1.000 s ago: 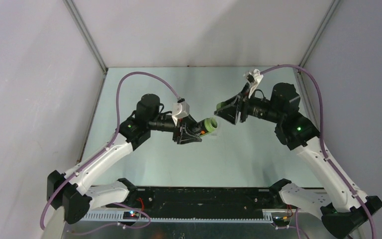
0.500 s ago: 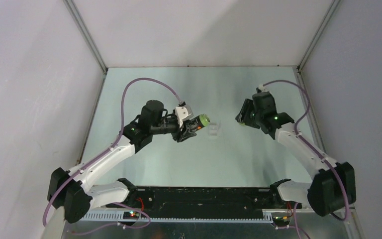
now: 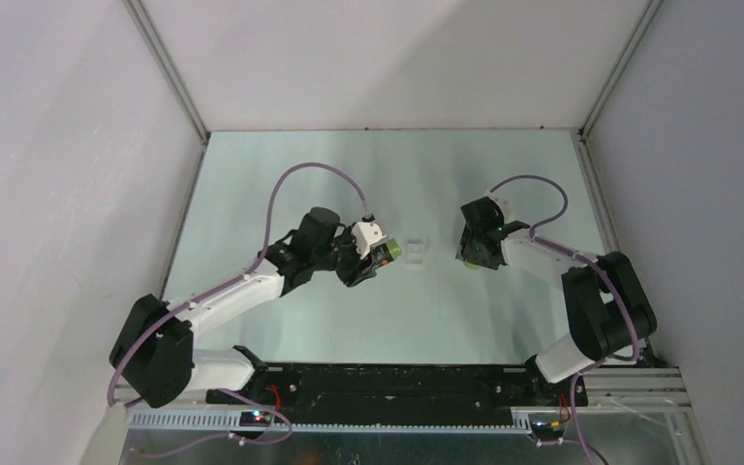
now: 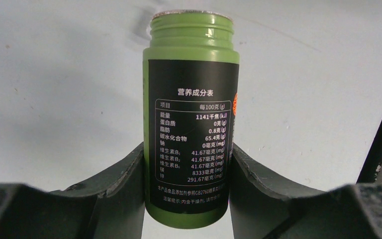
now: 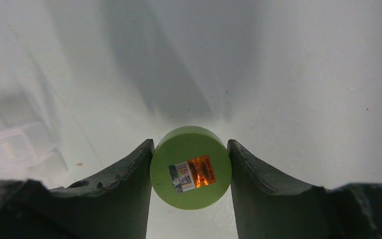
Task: Sort the pills into containers
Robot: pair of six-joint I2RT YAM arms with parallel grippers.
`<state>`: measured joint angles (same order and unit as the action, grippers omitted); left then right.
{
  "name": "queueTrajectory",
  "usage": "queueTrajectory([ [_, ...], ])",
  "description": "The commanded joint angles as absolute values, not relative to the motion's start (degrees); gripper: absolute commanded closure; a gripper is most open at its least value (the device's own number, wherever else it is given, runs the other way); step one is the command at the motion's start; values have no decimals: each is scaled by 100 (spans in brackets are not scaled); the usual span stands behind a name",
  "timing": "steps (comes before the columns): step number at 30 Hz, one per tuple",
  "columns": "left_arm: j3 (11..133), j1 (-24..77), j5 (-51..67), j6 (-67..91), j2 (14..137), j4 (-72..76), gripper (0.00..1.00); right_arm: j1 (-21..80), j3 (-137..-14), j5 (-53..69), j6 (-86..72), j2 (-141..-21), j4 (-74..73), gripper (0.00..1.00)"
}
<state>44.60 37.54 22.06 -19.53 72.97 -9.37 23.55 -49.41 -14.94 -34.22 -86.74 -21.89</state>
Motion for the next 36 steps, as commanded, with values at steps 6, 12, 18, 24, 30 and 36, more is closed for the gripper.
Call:
queueTrajectory([
  [6,4311,3830,2146,-2129,7463,-433,100,2546,-5190,-1966,-3772,-9348,-2416,50],
  [12,4308,3832,2095,-2300,7575,-462,100,2479,-5288,-1701,-3702,-9158,-2603,32],
  [18,4442,3833,1968,-2302,7771,-457,100,2179,-5440,-1230,-3533,-8744,-2827,24],
  [24,4583,3855,1757,-2376,7977,-508,100,1906,-5510,-737,-3437,-8303,-3025,26],
  [30,4820,3916,1454,-2589,8285,-619,100,1807,-5511,-502,-3387,-8068,-3110,30],
  [36,4987,4030,1358,-2604,8584,-377,100,1789,-5511,-444,-3415,-7945,-3137,31],
])
